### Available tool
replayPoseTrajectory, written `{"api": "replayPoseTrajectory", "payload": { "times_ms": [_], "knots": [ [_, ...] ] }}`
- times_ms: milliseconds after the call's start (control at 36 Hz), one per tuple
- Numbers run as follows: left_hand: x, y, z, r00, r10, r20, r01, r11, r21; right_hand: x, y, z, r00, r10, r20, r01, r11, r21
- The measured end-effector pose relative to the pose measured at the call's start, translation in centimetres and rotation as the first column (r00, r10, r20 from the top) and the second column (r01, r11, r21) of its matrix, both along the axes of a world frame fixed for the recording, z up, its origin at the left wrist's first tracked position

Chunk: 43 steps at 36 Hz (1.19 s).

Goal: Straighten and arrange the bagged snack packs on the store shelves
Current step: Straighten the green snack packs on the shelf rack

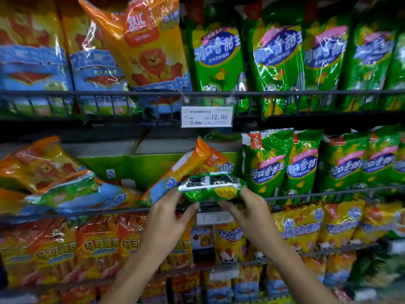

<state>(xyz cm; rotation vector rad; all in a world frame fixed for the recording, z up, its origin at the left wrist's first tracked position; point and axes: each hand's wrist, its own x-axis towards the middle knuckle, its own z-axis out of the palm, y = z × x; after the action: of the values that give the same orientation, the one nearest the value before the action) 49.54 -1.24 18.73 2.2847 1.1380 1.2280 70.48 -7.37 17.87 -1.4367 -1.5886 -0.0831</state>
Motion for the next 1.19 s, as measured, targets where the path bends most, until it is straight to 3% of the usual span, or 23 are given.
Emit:
{"api": "replayPoseTrajectory", "payload": {
  "times_ms": [167,361,444,556,667,861,972,1111,1194],
  "knots": [
    [1.6,-0.3,0.2,1.0,0.016,0.009,-0.017,0.993,0.119,1.4,0.4,-0.4,0.997,-0.013,-0.073,0.005,0.995,-0.104],
    [2.7,-0.8,1.0,0.976,-0.112,0.185,0.122,0.991,-0.048,1.8,-1.7,2.1,0.98,0.031,-0.198,-0.041,0.998,-0.043],
    [3.9,-2.2,2.5,0.935,-0.167,0.314,0.181,0.983,-0.016,2.3,-2.7,3.4,0.964,0.064,-0.259,-0.069,0.998,-0.011],
    [5.5,-3.2,4.1,0.896,-0.249,0.367,0.252,0.967,0.039,3.0,-3.8,4.6,0.925,0.101,-0.366,-0.091,0.995,0.045],
    [6.1,-3.3,4.8,0.834,-0.342,0.433,0.4,0.915,-0.047,3.3,-4.6,5.8,0.892,0.073,-0.446,-0.05,0.997,0.065],
    [6.1,-4.8,4.2,0.78,-0.342,0.524,0.503,0.841,-0.199,4.0,-6.1,7.5,0.973,0.166,-0.16,-0.136,0.974,0.18],
    [5.5,-4.5,3.9,0.693,-0.274,0.667,0.521,0.83,-0.201,4.9,-6.1,7.4,0.969,0.204,-0.139,-0.189,0.975,0.113],
    [4.9,-4.0,3.6,0.646,-0.263,0.716,0.545,0.817,-0.192,5.2,-6.1,7.8,0.98,0.193,-0.05,-0.192,0.981,0.039],
    [5.0,-3.9,3.4,0.605,-0.224,0.764,0.532,0.828,-0.179,4.8,-6.0,7.8,0.979,0.188,-0.077,-0.187,0.982,0.022]
  ]
}}
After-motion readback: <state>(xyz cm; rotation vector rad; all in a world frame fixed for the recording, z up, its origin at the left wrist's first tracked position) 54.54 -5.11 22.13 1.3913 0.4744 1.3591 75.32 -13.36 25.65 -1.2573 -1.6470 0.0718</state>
